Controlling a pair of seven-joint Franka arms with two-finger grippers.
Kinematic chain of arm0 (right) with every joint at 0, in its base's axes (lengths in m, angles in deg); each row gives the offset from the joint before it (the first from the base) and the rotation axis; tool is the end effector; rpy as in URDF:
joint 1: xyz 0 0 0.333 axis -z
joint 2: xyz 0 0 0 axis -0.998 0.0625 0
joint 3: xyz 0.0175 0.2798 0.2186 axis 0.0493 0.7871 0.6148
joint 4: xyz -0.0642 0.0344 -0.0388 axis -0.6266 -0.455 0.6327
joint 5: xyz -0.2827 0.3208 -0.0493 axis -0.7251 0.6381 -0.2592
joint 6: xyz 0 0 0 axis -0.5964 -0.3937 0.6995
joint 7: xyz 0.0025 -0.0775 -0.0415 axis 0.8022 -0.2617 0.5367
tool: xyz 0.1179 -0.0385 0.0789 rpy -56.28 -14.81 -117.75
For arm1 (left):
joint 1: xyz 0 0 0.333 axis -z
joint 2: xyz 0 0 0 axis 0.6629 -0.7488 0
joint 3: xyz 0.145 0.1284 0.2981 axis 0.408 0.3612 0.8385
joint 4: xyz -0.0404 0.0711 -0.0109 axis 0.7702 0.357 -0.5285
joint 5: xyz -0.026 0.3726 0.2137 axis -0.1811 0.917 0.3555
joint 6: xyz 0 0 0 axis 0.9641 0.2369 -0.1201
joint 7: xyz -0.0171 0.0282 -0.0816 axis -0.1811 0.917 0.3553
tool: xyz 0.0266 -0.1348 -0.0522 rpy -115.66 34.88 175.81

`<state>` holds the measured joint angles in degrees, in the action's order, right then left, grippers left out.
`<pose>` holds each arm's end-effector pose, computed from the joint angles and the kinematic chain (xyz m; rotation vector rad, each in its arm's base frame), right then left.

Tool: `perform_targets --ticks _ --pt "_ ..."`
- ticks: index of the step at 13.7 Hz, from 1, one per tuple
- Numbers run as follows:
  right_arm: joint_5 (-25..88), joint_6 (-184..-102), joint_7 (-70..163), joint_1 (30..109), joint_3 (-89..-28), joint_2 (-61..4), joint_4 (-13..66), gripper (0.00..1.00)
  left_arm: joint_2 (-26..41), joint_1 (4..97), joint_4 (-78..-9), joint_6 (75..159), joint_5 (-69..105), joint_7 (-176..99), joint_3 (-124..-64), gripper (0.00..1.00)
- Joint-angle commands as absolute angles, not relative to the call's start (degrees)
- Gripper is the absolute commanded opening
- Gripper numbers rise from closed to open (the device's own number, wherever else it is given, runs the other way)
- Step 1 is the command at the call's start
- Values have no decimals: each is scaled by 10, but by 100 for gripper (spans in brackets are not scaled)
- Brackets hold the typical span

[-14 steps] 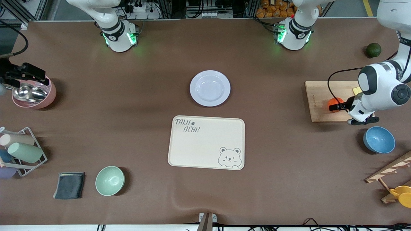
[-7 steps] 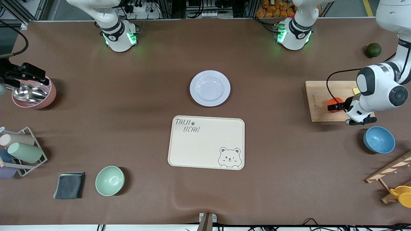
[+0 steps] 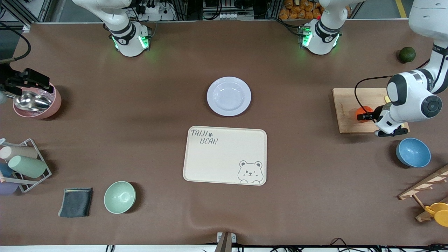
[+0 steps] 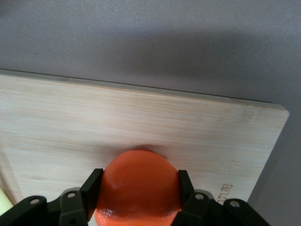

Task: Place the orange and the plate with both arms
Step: 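Lower the left gripper and close it around the orange, then lift the orange and carry it over the white plate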

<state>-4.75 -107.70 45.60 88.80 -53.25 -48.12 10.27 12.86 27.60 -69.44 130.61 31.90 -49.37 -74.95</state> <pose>0.5946 -0.0217 0.6360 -3.1153 -0.1046 0.1625 0.5318 0.1465 0.1703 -3.0904 -0.1824 0.4253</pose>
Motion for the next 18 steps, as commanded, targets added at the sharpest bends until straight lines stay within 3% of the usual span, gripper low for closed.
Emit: perform_targets --ticks 1,3,8,13,18 --pt "-42 -1079 465 891 -528 -482 108 100 128 276 -688 1296 329 -498 -761 18" --pt "-40 -1077 464 892 -528 -482 109 100 138 276 -675 1272 329 -500 -770 15" --pt "-39 -1087 463 891 -528 -481 114 100 155 275 -536 1087 311 -468 -896 10" --pt "-39 -1090 462 895 -528 -480 119 100 148 286 -508 1070 271 -270 -1020 10" --pt "-38 -1094 462 894 -528 -474 122 100 123 422 -486 1078 270 -46 -1035 10"
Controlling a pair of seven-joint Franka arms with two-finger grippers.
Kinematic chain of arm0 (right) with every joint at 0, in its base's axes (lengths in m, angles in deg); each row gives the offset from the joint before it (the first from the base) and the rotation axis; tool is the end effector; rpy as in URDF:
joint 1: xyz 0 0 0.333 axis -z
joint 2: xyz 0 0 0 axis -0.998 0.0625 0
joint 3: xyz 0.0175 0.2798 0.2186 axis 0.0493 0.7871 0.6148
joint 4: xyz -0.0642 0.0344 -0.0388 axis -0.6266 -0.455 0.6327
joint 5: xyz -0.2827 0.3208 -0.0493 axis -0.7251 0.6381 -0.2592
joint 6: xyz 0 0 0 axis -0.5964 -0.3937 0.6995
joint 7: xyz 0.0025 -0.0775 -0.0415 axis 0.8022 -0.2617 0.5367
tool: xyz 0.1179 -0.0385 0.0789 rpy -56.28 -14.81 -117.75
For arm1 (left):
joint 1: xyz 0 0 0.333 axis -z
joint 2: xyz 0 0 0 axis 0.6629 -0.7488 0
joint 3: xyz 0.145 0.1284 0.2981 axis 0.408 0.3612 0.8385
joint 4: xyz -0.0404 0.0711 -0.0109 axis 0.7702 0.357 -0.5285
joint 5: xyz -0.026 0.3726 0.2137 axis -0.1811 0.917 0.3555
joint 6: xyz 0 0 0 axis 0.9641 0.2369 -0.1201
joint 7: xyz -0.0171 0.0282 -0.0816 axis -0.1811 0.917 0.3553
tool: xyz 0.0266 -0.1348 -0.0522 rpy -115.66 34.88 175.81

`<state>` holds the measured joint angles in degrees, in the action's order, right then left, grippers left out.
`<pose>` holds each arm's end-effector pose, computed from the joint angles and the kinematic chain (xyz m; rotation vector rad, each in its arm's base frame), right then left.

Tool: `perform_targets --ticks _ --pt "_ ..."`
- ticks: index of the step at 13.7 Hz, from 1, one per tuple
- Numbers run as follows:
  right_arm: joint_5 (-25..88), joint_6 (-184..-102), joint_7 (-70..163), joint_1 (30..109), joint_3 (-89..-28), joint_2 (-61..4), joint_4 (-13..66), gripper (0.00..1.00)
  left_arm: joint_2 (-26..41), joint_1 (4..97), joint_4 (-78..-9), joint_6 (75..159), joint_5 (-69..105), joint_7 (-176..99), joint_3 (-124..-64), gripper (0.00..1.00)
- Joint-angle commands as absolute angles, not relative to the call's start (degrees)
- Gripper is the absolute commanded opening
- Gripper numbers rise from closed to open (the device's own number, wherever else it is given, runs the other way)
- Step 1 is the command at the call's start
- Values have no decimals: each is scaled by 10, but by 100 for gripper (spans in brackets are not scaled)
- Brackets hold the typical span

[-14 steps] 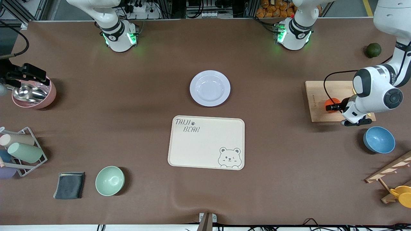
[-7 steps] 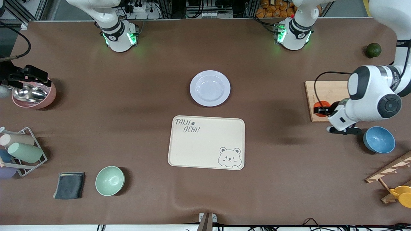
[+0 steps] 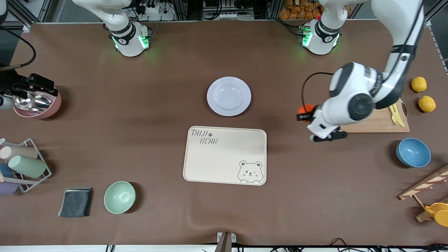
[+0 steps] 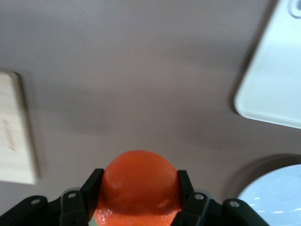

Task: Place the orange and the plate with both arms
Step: 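Lift the orange and carry it over the white plate, then lower the orange onto the plate while the right gripper reaches forward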

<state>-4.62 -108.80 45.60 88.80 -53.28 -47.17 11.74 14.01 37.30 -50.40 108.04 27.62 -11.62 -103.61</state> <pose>0.6011 -0.0219 0.6149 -3.1093 -0.1032 0.1978 0.5785 -0.2370 0.3186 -3.0933 -0.2616 0.4793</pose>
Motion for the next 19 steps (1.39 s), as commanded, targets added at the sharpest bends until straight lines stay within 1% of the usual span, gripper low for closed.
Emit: perform_targets --ticks 1,5,8,13,15,17,19 --pt "-38 -1093 463 894 -528 -474 122 100 114 443 -485 1087 269 -13 -1035 10" --pt "-37 -1093 462 893 -528 -474 122 100 89 536 -496 1152 244 152 -1034 12" --pt "-28 -1096 464 893 -527 -474 130 100 67 579 -496 1191 244 236 -1034 13" --pt "-11 -1108 464 893 -527 -475 163 100 11 651 -497 1296 249 352 -1033 14" --pt "27 -1110 464 898 -528 -476 184 100 0 671 -503 1317 252 371 -1032 15" --pt "50 -1114 462 897 -528 -476 203 100 -10 674 -518 1345 252 376 -1031 18" --pt "100 -1145 462 898 -528 -485 258 100 -22 677 -523 1368 253 376 -1030 19"
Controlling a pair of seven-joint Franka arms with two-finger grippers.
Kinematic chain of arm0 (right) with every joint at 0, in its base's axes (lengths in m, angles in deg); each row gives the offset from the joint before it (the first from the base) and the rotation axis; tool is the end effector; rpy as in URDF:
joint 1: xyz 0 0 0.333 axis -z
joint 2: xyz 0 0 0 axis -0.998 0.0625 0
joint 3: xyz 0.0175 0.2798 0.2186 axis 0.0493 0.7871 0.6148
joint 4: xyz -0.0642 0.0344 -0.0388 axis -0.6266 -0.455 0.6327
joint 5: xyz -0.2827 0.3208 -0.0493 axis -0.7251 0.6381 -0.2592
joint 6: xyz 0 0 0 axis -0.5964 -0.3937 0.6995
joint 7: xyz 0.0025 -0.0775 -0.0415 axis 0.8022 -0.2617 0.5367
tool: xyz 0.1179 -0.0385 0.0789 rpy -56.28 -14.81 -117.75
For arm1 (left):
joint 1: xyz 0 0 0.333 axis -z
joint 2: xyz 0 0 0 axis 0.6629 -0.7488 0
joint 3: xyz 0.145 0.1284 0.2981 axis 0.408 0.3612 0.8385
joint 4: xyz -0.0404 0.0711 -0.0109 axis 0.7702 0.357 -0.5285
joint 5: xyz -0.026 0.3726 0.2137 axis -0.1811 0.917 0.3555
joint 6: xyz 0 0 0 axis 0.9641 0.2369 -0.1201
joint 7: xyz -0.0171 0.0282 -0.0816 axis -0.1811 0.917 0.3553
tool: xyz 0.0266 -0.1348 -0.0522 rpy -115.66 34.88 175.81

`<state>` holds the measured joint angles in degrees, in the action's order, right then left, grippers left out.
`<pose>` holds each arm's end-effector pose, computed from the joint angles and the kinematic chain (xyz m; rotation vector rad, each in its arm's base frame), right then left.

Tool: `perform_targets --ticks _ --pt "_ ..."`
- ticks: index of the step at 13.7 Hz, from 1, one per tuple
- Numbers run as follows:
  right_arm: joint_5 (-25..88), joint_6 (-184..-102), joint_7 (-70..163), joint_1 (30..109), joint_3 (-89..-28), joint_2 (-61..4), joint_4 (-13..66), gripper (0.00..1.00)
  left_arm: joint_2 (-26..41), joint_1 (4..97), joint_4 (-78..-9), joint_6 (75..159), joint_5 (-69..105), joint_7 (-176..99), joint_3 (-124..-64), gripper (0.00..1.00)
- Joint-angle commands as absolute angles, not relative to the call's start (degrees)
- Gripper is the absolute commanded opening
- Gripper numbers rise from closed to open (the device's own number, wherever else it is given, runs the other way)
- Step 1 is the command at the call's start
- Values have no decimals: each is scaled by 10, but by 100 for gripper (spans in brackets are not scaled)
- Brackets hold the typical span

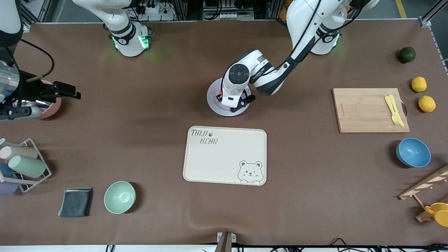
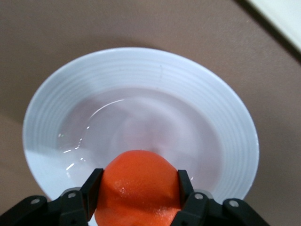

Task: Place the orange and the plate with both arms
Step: 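Lower the orange onto the plate while the right gripper reaches forward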

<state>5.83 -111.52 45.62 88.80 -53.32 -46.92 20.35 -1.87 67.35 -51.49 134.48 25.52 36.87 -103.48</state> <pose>0.5960 0.0060 0.5451 -2.9084 -0.0888 0.3223 0.4055 -0.5340 0.1766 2.9418 0.8773 -0.4599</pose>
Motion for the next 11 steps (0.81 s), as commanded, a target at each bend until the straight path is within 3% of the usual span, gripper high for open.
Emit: perform_targets --ticks 1,3,4,5,8,11 --pt "113 -1166 460 895 -528 -491 284 100 -28 678 -523 1374 253 375 -1030 24" --pt "119 -1203 459 889 -526 -492 312 100 -39 677 -522 1379 269 375 -1028 37" --pt "120 -1207 459 879 -526 -490 316 100 -42 675 -522 1379 276 375 -1027 55" --pt "138 -1219 459 875 -526 -489 327 100 -47 673 -519 1378 276 375 -1027 100" --pt "175 -1250 441 874 -526 -488 360 100 -42 672 -518 1377 276 376 -1027 100" --pt "228 -1251 388 876 -526 -489 391 100 12 664 -516 1347 276 378 -1028 100"
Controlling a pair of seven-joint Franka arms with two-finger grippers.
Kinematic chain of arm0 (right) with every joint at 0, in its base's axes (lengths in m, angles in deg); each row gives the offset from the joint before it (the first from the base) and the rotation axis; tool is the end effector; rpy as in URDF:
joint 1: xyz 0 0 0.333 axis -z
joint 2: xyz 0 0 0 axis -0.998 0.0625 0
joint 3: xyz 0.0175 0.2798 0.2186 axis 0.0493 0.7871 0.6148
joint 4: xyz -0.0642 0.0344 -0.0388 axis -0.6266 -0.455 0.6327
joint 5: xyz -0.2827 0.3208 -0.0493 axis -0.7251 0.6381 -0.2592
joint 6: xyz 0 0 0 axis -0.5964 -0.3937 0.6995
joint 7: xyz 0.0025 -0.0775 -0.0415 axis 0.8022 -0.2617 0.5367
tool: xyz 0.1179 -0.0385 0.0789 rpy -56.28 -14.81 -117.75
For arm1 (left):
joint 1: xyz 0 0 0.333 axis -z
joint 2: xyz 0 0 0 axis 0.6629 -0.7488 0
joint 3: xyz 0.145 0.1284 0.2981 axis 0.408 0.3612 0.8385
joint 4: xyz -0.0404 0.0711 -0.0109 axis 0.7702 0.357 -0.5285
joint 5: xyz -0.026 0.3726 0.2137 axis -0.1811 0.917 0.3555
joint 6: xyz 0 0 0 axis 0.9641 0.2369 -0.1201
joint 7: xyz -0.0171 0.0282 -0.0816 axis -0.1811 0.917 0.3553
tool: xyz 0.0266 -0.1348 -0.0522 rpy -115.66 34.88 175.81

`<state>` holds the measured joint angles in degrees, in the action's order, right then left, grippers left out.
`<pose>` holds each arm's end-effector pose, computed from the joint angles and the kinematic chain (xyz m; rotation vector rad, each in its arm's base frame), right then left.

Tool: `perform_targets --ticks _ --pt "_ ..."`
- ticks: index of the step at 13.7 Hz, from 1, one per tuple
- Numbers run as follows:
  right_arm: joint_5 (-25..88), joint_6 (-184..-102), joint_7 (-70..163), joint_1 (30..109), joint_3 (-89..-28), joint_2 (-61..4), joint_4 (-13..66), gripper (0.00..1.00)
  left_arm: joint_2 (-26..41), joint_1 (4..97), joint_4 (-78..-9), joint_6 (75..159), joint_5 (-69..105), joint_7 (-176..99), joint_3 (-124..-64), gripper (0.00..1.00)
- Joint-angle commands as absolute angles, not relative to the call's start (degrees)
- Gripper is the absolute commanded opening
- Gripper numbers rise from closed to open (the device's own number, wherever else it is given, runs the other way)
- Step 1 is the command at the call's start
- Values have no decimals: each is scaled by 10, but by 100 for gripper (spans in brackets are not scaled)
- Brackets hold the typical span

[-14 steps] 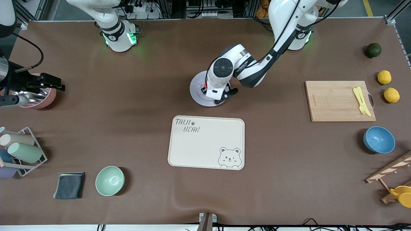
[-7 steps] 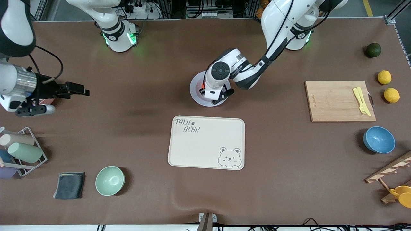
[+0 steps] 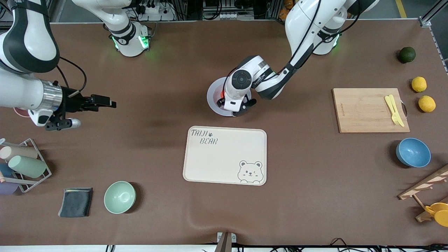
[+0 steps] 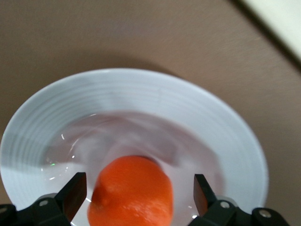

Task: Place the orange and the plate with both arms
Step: 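Lower the orange onto the plate while the right gripper reaches forward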

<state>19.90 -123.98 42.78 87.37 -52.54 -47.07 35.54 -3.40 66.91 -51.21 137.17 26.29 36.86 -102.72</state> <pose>0.5838 0.0567 0.4401 -2.6707 -0.0504 0.3294 0.4197 -0.5288 0.1634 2.9148 0.9001 -0.4312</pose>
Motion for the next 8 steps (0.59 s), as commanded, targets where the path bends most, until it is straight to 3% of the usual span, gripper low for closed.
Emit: perform_targets --ticks 1,4,8 --pt "242 -1255 374 876 -526 -488 399 100 36 652 -515 1325 276 378 -1029 100" --pt "301 -1282 326 884 -527 -486 446 100 104 610 -501 1266 278 361 -1030 100" --pt "405 -1337 261 891 -527 -483 533 100 147 536 -421 1167 278 254 -1029 100"
